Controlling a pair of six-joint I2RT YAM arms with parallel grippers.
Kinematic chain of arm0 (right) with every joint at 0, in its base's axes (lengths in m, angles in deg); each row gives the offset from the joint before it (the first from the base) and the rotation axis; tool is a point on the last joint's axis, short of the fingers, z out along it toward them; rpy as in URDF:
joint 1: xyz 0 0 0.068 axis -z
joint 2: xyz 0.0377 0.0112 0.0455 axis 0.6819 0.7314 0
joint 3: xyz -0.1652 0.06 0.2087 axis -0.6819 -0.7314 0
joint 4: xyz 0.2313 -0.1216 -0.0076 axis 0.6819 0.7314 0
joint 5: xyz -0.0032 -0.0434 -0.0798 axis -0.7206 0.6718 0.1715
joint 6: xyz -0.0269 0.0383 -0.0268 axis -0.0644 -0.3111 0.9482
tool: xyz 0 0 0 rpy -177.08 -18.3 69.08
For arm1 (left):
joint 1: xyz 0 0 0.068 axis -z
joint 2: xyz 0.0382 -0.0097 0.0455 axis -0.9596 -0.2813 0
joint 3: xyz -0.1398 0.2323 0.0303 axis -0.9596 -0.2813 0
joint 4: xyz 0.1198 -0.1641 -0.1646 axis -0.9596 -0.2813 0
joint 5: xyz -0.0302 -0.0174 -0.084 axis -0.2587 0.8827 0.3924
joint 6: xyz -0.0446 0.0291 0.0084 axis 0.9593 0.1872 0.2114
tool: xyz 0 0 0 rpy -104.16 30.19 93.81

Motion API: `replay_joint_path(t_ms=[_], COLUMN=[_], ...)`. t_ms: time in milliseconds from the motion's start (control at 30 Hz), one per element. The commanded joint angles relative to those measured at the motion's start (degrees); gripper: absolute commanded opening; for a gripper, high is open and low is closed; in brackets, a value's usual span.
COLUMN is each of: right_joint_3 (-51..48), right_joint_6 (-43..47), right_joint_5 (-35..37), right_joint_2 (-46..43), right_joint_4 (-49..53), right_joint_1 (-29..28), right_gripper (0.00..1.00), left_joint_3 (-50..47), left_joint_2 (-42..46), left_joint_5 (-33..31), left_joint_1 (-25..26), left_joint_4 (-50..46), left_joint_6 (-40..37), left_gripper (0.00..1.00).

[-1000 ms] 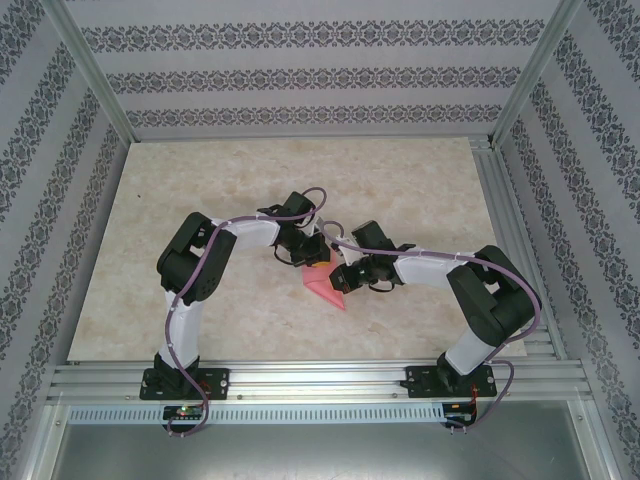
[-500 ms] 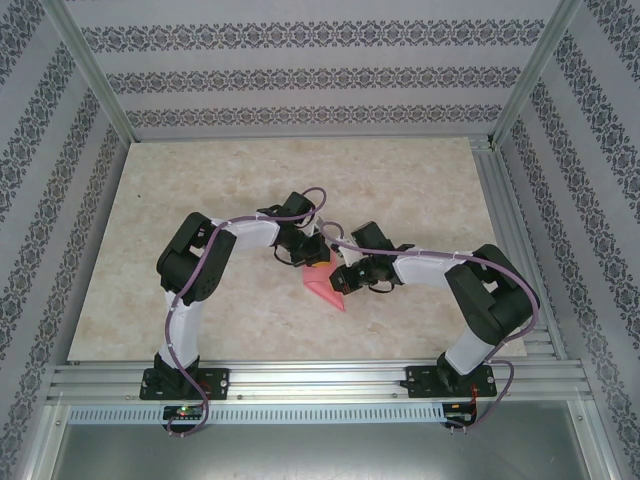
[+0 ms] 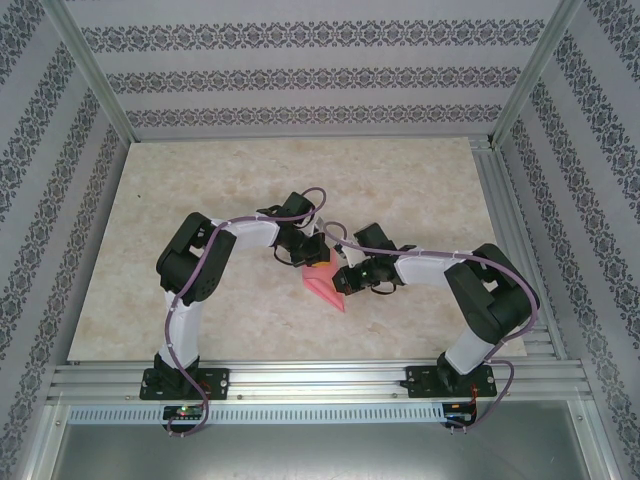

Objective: Fold a paper plane with a square sheet of paper (fold left side to right side)
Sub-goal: Third fold the triangle at the center of the table.

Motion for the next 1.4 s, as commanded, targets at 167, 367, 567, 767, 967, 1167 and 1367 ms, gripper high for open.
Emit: replay_joint_path(t_ms=[167, 367, 567, 767, 967, 1167, 1367], right_joint_3=[0.1, 0.7, 1.1, 1.1, 0.8, 0.8, 1.1], right_joint_6=[-0.4, -0.4, -0.1, -0.1, -0.7, -0.7, -0.3], right_joint_5=[-0.5, -0.4, -0.1, 0.4, 0.8, 0.7, 0.7], right_joint_2=[1.7, 2.9, 4.1, 5.1, 5.8, 5.8, 6.0], right_joint_4=[-1.7, -1.0, 1.7, 3.2, 2.9, 2.5, 2.8], right_joint_1=[0.4, 0.4, 0.4, 0.4, 0.5, 0.4, 0.4], right_gripper=[0.0, 0.0, 0.0, 0.0, 0.0, 0.0, 0.0], left_joint_3=[-2.5, -2.6, -1.9, -0.8, 1.5, -0.9, -14.8], left_joint_2=[-1.3, -1.3, -0.1, 4.0, 7.9, 13.3, 20.0], left_joint_5=[-3.5, -3.4, -3.2, -3.0, -3.4, -3.3, 1.2], left_joint_1=[-0.1, -0.1, -0.2, -1.2, -4.2, -6.7, -4.0], left_joint_4=[-2.5, -2.4, -3.3, -4.1, -7.8, -8.3, 2.3], left_joint_6=[-1.1, -1.1, -2.0, -2.6, -4.4, -5.0, 1.9], left_gripper=[0.08, 0.08, 0.12, 0.19, 0.31, 0.39, 0.23])
